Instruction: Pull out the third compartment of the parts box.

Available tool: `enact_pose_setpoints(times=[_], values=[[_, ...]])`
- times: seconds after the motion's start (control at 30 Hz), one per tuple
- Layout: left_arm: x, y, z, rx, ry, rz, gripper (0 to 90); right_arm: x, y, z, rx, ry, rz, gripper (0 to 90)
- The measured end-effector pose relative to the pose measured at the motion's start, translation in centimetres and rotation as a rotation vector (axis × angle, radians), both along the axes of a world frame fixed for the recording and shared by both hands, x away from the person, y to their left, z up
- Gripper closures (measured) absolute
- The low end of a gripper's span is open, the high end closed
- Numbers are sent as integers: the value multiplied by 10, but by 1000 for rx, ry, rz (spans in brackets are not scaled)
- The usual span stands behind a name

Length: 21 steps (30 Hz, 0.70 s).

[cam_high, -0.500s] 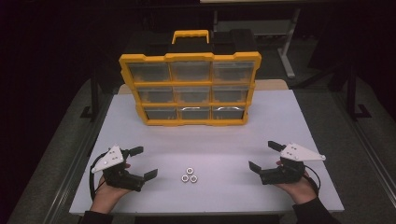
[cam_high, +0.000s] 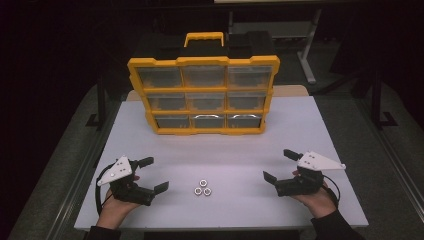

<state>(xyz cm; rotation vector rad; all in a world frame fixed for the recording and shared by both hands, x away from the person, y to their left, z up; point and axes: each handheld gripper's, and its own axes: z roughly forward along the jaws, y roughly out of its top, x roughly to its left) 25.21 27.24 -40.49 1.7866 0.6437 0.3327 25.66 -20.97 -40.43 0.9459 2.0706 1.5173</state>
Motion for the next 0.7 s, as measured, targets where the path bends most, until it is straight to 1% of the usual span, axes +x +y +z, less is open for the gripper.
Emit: enact_pose_setpoints(times=[0.03, 0.07, 0.17, 0.23, 0.3, 0.43, 0.47, 0.53, 0.57, 0.6, 0.7], values=[[0, 0, 0, 0, 0, 0, 0, 0, 0, 0, 0, 0, 0, 0], [0, 0, 1, 10, -3, -2, 0, 0, 2, 2, -1, -11, 4, 0], [0, -1, 1, 6, -5, 1, 0, 1, 3, 3, -1, -18, 11, 0], [0, -2, 2, -1, -4, 4, 0, 3, 4, 3, 4, -15, 17, 0], [0, -2, 2, 7, -5, 5, 0, 5, 4, 3, 4, -15, 19, 0], [1, -3, 1, 10, -4, 2, 0, 7, 6, 5, 12, -14, 24, 0], [1, -4, 1, -2, 5, 1, 0, 10, 8, 6, 20, -12, 29, 0], [1, -4, 0, 13, -1, -5, 0, 11, 9, 7, 21, -17, 30, 0], [1, -4, 1, 10, 2, -7, 0, 13, 11, 9, 24, -19, 33, 0], [0, -5, 1, -5, 5, 3, 0, 13, 12, 9, 25, -21, 37, 0], [0, -4, 1, -3, 8, 2, 0, 14, 14, 10, 22, -21, 42, 0]])
